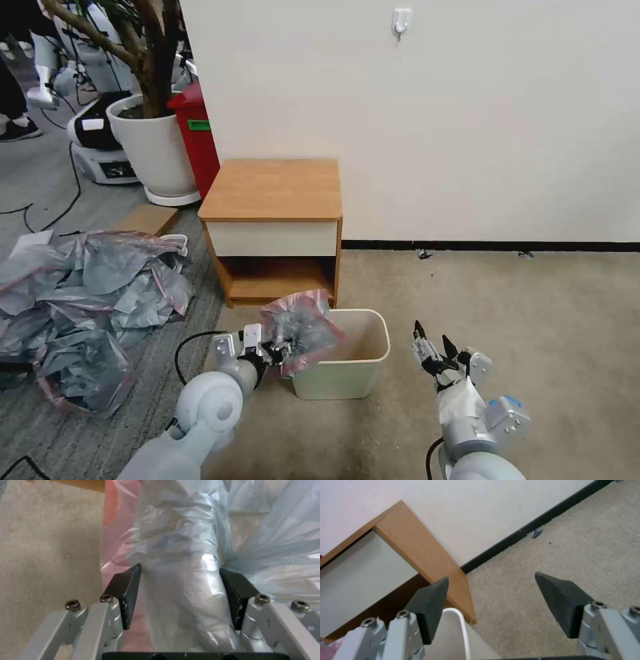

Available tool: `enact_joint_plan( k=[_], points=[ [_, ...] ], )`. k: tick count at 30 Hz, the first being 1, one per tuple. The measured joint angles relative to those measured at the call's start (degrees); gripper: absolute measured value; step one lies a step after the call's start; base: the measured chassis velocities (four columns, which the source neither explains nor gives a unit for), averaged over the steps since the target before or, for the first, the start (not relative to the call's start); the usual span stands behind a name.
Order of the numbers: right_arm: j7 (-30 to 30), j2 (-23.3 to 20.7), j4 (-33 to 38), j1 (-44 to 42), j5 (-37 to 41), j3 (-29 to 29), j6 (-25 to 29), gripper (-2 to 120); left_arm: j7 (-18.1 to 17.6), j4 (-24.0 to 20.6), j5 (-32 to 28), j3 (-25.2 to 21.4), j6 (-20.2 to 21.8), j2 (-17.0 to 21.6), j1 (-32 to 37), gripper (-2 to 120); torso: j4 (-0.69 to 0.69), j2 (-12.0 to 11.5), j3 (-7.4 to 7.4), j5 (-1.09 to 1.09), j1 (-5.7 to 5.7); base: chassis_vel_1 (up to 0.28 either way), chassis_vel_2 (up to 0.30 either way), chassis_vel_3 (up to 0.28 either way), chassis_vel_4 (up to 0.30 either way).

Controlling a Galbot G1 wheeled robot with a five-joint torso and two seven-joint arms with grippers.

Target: Pick up the garbage bag from the table and place it over the trash can.

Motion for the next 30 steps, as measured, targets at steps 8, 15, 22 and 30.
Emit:
enact_joint_plan(
  k=[8,15,22,30],
  points=[
    [0.06,0.09,-0.53,0.63,0.67,0.35,0.00,70,-5.17,0.46,-6.36,1.67,1.98,0.88,-3.03,52,0.00,0.00,0.00,0.00,0.00,0.000,0.000,0.000,0.000],
    [0.11,-0.11,-0.80,1.03,1.27,0.66,-0.01,70,-7.89,1.47,-9.91,2.69,2.81,0.99,-5.03,48,0.00,0.00,0.00,0.00,0.00,0.000,0.000,0.000,0.000],
    [0.47,-0.30,-1.56,2.08,2.19,0.87,-0.12,70,-12.53,3.97,-14.47,5.41,4.49,1.24,-9.08,43,0.00,0.00,0.00,0.00,0.00,0.000,0.000,0.000,0.000],
    [0.73,-0.57,-2.51,3.24,3.29,1.33,-0.25,69,-15.22,6.23,-16.96,7.37,5.06,1.15,-12.32,42,0.02,0.00,-0.01,0.03,0.00,0.000,0.000,0.000,0.000]
  ],
)
